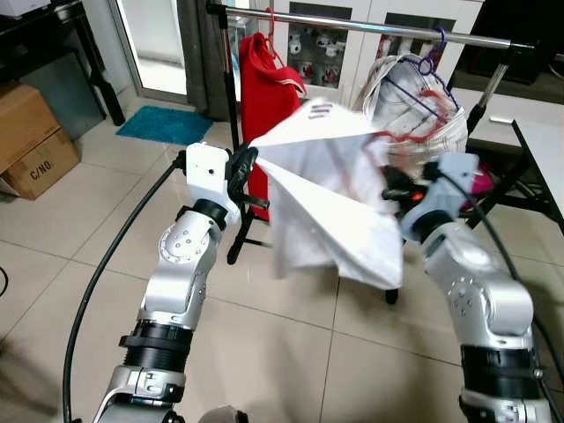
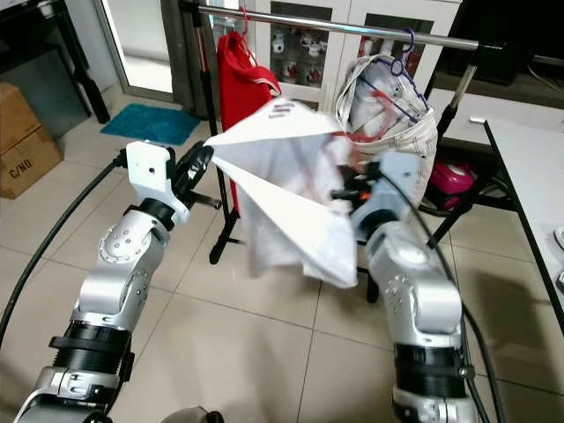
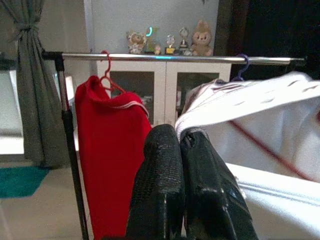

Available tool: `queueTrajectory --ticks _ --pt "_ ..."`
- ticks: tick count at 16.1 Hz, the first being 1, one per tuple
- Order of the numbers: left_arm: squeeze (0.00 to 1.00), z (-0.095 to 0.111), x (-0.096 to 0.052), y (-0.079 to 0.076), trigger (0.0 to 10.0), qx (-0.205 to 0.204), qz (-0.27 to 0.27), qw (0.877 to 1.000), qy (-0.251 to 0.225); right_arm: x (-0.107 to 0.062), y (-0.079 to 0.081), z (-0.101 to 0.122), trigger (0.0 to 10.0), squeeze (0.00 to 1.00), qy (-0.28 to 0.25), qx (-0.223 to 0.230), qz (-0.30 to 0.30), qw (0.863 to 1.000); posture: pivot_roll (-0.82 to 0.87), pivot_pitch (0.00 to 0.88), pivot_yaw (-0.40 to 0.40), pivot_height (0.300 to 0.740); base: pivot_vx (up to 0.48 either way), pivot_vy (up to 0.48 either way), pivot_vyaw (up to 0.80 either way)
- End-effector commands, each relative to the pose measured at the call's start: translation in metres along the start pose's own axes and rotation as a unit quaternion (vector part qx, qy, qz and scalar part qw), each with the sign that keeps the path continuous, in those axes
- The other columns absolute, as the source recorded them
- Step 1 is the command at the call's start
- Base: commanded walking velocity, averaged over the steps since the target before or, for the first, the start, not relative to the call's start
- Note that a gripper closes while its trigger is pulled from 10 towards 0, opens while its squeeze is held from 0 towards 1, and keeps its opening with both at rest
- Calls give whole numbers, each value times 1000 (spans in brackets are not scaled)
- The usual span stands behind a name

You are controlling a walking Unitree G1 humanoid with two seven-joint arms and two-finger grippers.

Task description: Hang hanger

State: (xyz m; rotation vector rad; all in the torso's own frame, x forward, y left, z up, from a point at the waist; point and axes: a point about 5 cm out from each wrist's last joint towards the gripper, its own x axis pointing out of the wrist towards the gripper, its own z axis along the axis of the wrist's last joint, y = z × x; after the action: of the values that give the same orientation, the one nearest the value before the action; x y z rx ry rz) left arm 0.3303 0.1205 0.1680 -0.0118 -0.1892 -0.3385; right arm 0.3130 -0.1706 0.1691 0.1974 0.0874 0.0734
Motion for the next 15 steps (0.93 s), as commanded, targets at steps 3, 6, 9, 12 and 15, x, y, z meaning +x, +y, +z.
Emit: queueTrajectory --ticks 3,6,9,12,15 --pt "0 -5 -4 15 0 3 52 998 20 1 -21 9 10000 0 -22 -11 -78 997 -145 0 4 740 0 0 0" --pt "0 -9 -3 22 0 5 75 996 38 1 -21 -1 10000 0 11 -28 -77 997 -146 0 7 740 0 0 0" --pt "0 -14 -2 12 0 1 50 997 57 -7 16 -33 10000 0 126 -116 101 980 -149 0 8 740 0 0 0" --pt "0 -15 -1 11 0 1 48 997 59 -27 24 -47 10000 0 189 -132 185 955 -156 0 11 740 0 0 0" --pt "0 -18 0 12 0 2 49 996 70 -40 22 -46 10000 0 214 -146 240 936 -167 0 20 740 0 0 0"
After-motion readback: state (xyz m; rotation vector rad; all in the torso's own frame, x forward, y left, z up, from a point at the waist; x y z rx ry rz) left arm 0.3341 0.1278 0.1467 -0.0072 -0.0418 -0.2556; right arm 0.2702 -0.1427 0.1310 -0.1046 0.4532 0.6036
